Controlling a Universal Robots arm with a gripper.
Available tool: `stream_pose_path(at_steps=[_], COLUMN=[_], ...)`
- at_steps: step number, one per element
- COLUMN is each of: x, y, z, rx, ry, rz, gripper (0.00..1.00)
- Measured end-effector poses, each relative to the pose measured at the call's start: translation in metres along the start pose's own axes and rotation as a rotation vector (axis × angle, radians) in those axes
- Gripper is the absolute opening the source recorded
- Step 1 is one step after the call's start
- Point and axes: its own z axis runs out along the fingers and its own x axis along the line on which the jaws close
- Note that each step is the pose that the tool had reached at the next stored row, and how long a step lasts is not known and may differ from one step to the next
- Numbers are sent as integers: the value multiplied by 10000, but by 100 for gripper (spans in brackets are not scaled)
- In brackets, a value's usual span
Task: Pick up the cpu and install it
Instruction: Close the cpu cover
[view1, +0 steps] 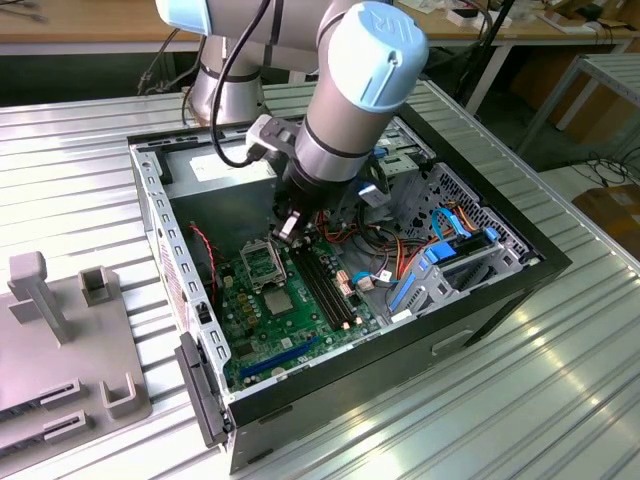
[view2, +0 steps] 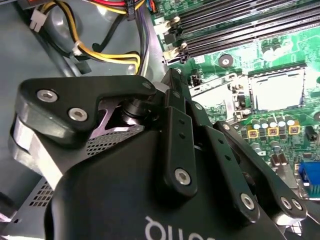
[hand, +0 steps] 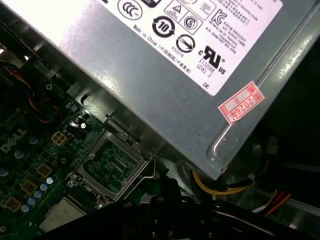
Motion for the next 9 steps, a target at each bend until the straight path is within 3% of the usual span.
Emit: stream_pose_path(at_steps=[2,5,9], x=[16,29,30], y=[-19,-32,-32], z=[19,67,68], rx=[-48,-51,-57], ry=[-43,-44,-31], rz=[-1,0,-240], gripper=[11,11,11])
